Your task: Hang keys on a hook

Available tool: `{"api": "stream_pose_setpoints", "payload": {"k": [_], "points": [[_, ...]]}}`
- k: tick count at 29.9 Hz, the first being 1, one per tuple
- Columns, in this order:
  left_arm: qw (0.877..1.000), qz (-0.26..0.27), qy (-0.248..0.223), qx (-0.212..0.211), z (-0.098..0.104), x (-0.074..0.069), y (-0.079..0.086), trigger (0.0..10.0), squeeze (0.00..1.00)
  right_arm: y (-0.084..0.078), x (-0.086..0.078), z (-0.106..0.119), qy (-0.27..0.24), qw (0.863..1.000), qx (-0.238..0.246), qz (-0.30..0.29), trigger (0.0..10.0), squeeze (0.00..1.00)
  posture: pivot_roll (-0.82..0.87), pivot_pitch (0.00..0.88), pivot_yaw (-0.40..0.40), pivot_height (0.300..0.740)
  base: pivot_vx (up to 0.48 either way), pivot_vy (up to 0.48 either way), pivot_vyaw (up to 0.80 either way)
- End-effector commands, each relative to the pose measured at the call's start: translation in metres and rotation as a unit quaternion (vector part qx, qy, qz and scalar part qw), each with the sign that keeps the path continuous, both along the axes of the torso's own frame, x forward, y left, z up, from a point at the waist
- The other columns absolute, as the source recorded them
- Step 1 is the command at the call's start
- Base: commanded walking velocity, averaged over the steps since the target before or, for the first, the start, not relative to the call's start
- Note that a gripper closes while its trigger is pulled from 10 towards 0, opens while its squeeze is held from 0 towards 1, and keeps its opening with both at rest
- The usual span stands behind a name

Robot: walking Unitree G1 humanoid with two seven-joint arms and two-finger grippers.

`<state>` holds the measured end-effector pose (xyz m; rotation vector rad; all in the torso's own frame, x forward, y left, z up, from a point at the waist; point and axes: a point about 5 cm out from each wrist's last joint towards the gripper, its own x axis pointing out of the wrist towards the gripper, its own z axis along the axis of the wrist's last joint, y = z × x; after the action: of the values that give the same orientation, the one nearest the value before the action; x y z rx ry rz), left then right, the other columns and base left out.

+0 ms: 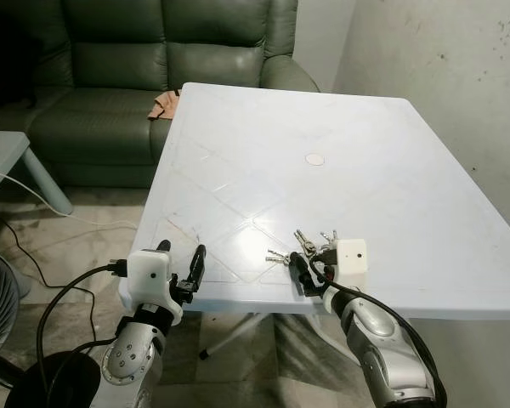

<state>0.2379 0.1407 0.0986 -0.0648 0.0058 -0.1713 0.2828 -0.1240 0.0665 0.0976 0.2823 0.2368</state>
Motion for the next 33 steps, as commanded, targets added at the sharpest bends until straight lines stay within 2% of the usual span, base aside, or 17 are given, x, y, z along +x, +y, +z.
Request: {"api": "stream_pose_setpoints", "payload": {"k": [1, 2, 3, 4, 5, 6, 9, 10, 20, 21, 22, 25, 26, 28, 30, 31, 33], "points": [[1.0, -0.005, -0.011, -0.002, 0.0066, 0.0021, -0.0022, 10.0, 0.0, -0.0007, 0.0, 0.0, 0.004, 1.0, -0.005, -0.009, 0.8, 0.0, -0.05, 0.053, -0.054, 0.74, 0.0, 0.0, 0.0], [1.0, -0.006, -0.012, -0.002, 0.0073, 0.0021, -0.0031, 10.0, 0.0, 0.0004, 0.0001, -0.0001, 0.004, 1.0, -0.005, -0.008, 1.7, 0.0, -0.05, 0.053, -0.053, 0.74, 0.0, 0.0, 0.0], [1.0, -0.008, -0.013, -0.003, 0.0077, 0.002, -0.0039, 10.0, 0.0, 0.0016, 0.0001, 0.0002, 0.004, 1.0, -0.001, -0.006, 4.1, 0.0, -0.05, 0.055, -0.052, 0.74, 0.0, 0.0, 0.0], [1.0, -0.009, -0.013, -0.003, 0.008, 0.0019, -0.0046, 10.0, 0.0, 0.0025, 0.0001, 0.0004, 0.004, 1.0, 0.002, -0.005, 4.1, 0.0, -0.05, 0.055, -0.052, 0.74, 0.0, 0.0, 0.0], [1.0, -0.01, -0.013, -0.002, 0.008, 0.0017, -0.0053, 10.0, 0.0, 0.0032, 0.0003, 0.0007, 0.004, 1.0, 0.004, -0.005, 4.8, 0.0, -0.05, 0.055, -0.052, 0.74, 0.0, 0.0, 0.0], [1.0, -0.012, -0.013, -0.002, 0.0079, 0.0014, -0.0059, 10.0, 0.0, 0.0038, 0.0006, 0.0008, 0.005, 1.0, 0.005, -0.005, 6.8, 0.0, -0.05, 0.057, -0.051, 0.74, 0.0, 0.0, 0.0], [1.0, -0.013, -0.013, -0.001, 0.0077, 0.001, -0.0064, 10.0, 0.0, 0.0043, 0.0008, 0.0008, 0.005, 1.0, 0.005, -0.006, 6.8, 0.0, -0.05, 0.057, -0.051, 0.74, 0.0, 0.0, 0.0], [1.0, -0.014, -0.012, -0.002, 0.0078, 0.0005, -0.0062, 10.0, 0.0, 0.0051, 0.0015, 0.0022, 0.007, 1.0, 0.018, -0.009, 10.0, 0.0, -0.05, 0.062, -0.047, 0.74, 0.0, 0.0, 0.0], [1.0, -0.011, -0.012, -0.004, 0.0086, 0.0017, -0.0069, 10.0, 0.0, 0.0037, 0.0069, 0.0061, 0.005, 0.999, 0.032, -0.035, 10.0, 0.0, -0.05, 0.064, -0.049, 0.74, 0.0, 0.0, 0.0], [1.0, -0.011, -0.012, -0.004, 0.0088, 0.0019, -0.007, 10.0, 0.0, 0.0031, 0.0075, 0.0068, 0.004, 0.999, 0.034, -0.039, 8.8, 0.0, -0.05, 0.067, -0.048, 0.74, 0.0, 0.0, 0.0], [1.0, -0.011, -0.012, -0.004, 0.0089, 0.002, -0.0073, 10.0, 0.0, 0.0021, 0.0082, 0.0077, 0.001, 0.998, 0.036, -0.045, 0.9, 0.0, -0.05, 0.066, -0.048, 0.74, 0.0, 0.0, 0.0], [1.0, -0.011, -0.012, -0.005, 0.0088, 0.0018, -0.0078, 10.0, 0.0, 0.001, 0.0086, 0.0078, 0.002, 0.998, 0.033, -0.052, 1.1, 0.0, -0.05, 0.066, -0.048, 0.74, 0.0, 0.0, 0.0], [1.0, -0.011, -0.012, -0.004, 0.0089, 0.0019, -0.008, 10.0, 0.0, 0.001, 0.0087, 0.008, 0.002, 0.998, 0.033, -0.051, 0.9, 0.0, -0.05, 0.066, -0.048, 0.74, 0.0, 0.0, 0.0], [1.0, -0.011, -0.012, -0.005, 0.009, 0.0019, -0.0082, 10.0, 0.0, 0.0009, 0.0089, 0.0082, 0.001, 0.998, 0.032, -0.05, 1.6, 0.0, -0.05, 0.066, -0.048, 0.74, 0.0, 0.0, 0.0], [1.0, -0.011, -0.012, -0.005, 0.0088, 0.0017, -0.0085, 10.0, 0.0, 0.0013, 0.0078, 0.0072, 0.004, 0.998, 0.037, -0.042, 1.8, 0.0, -0.05, 0.066, -0.047, 0.74, 0.0, 0.0, 0.0], [1.0, -0.011, -0.012, -0.005, 0.0088, 0.0017, -0.0085, 10.0, 0.0, 0.0012, 0.0077, 0.007, 0.005, 0.998, 0.037, -0.042, 2.6, 0.0, -0.05, 0.066, -0.047, 0.74, 0.0, 0.0, 0.0], [1.0, -0.011, -0.012, -0.005, 0.0089, 0.0018, -0.0087, 10.0, 0.0, 0.0007, 0.0074, 0.0066, 0.006, 0.999, 0.035, -0.041, 5.3, 0.0, -0.05, 0.068, -0.048, 0.74, 0.0, 0.0, 0.0]]}}
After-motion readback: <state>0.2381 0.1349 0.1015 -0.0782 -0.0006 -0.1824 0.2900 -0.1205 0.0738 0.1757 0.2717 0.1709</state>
